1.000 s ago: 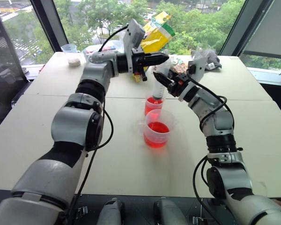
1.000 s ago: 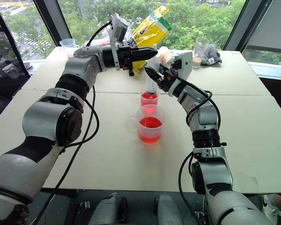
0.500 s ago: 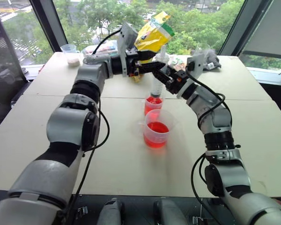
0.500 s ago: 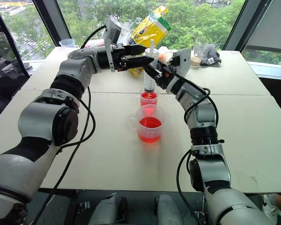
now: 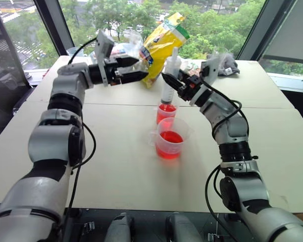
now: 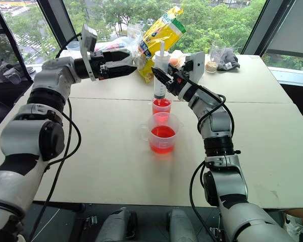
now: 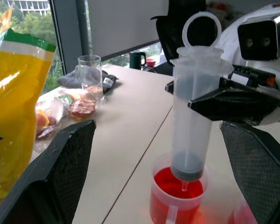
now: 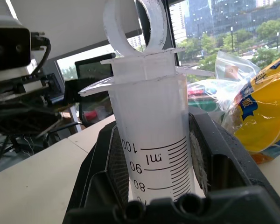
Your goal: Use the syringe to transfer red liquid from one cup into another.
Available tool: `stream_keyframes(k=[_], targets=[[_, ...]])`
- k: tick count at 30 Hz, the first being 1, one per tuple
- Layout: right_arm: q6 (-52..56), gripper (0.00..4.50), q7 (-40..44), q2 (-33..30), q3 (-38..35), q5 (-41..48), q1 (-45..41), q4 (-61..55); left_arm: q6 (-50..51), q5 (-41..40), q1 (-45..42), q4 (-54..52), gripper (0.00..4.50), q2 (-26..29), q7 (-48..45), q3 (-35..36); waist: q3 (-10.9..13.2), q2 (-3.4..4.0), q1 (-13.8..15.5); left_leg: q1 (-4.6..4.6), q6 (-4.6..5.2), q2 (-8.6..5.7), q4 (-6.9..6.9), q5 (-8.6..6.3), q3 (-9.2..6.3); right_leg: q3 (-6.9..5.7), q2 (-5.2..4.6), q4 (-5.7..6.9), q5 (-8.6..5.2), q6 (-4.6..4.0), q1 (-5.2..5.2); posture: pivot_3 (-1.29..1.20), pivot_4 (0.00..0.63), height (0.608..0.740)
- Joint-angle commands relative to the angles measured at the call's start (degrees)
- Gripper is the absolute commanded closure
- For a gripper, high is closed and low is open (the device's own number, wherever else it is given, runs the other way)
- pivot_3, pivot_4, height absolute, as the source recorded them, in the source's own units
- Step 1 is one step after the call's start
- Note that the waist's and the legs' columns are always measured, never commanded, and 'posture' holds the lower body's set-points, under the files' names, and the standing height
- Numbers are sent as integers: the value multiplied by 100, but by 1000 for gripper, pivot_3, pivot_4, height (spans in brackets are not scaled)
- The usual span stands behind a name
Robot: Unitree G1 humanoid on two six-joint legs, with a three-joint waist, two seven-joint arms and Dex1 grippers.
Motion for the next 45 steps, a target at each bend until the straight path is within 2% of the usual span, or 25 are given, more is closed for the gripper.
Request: stream_keyframes(k=[1, 6, 8, 10, 14, 17, 20, 24, 33, 35, 37, 39, 40, 45], targets=[[450, 3072, -352, -326, -121, -24, -392, -596, 335, -242, 211, -789, 124, -45, 3, 2, 0, 0, 1, -1, 0, 0, 0, 0, -2, 0, 0, 0, 0, 0, 0, 0, 150, 740], [2194, 3072, -1404, -789, -763, 464, -1280, -1004, 859, -395, 941, -1914, 124, -148, 6, -187, 2, 3, -2, -3, 0, 1, 0, 0, -2, 1, -4, 5, 0, 0, -8, 0, 150, 740], [3223, 3072, -1801, -1100, -1030, 613, -1671, -1017, 1051, -478, 1225, -2369, 124, -188, 14, -269, 2, 3, 4, -4, -1, 3, 0, 0, -9, 1, -4, 14, 0, -1, -13, 0, 150, 740], [4190, 3072, -1941, -1572, -990, 575, -1860, -1046, 1254, -593, 1460, -2762, 124, -232, 53, -318, 1, 2, 11, -4, -1, 4, -2, 0, -9, 1, -4, 14, 0, -1, -13, 0, 150, 740], [6068, 3072, -1739, -2556, -621, 674, -1644, -1258, 1544, -750, 1928, -3445, 124, -292, 178, -462, 0, 1, 29, -7, 3, 1, -3, -2, -8, 4, -13, -5, -1, -4, -7, 0, 150, 740], [6877, 3072, -1675, -2957, -364, 659, -1181, -1404, 1766, -896, 2213, -3842, 124, -321, 262, -510, 0, 1, 26, -7, 6, 0, -2, -3, -8, 8, -14, -7, 0, -3, -7, 0, 150, 740], [7404, 3072, -1569, -3198, -228, 727, -684, -1439, 2023, -1069, 2455, -4235, 124, -344, 393, -526, 0, 2, 8, -7, 6, 0, -2, -3, -10, 8, -9, -3, 0, -3, -11, 0, 150, 740], [7510, 3072, -1523, -3338, -58, 813, -174, -1111, 2216, -1186, 2737, -4664, 124, -311, 501, -640, 0, 2, 8, -7, 6, 1, -3, -3, -12, 9, -4, 0, 0, -3, -13, 0, 150, 740], [7154, 3072, -1623, -2849, -138, 429, 449, -480, 2373, -1266, 3028, -5117, 124, -120, 567, -927, -2, 5, 13, -5, 6, -1, 4, -3, -13, 10, -3, 2, 1, -1, -9, 0, 150, 740], [7065, 2030, -1623, -2781, -190, 391, 509, -449, 2397, -1278, 3091, -5212, 0, -66, 563, -977, -2, 4, 15, -5, 6, 0, 3, -3, -16, 8, -1, 1, 1, -1, -8, 0, 150, 740], [7071, 1238, -1622, -2729, -301, 382, 557, -513, 2431, -1306, 3136, -5291, 0, -13, 553, -1010, -2, 4, 16, -5, 6, -1, 3, -3, -14, 9, -2, 0, 1, -1, -8, 0, 150, 740], [7135, 228, -1601, -2718, -462, 419, 614, -715, 2460, -1337, 3150, -5330, 0, 31, 548, -1021, -2, 4, 16, -5, 6, -1, 4, -3, -14, 9, -3, 1, 1, -1, -8, 0, 150, 740], [7195, 11, -1603, -2723, -545, 441, 636, -849, 2471, -1352, 3149, -5340, 0, 54, 545, -1024, -2, 5, 18, -5, 6, -1, 4, -3, -15, 9, -2, 1, 1, -1, -8, 0, 150, 740], [7316, 11, -1394, -3029, -787, 697, 887, -2241, 2521, -1421, 3148, -5398, 0, 217, 500, -1020, -2, 5, 21, -6, 6, -1, 3, -3, -18, 8, -2, 0, 1, -1, -8, 0, 150, 740]])
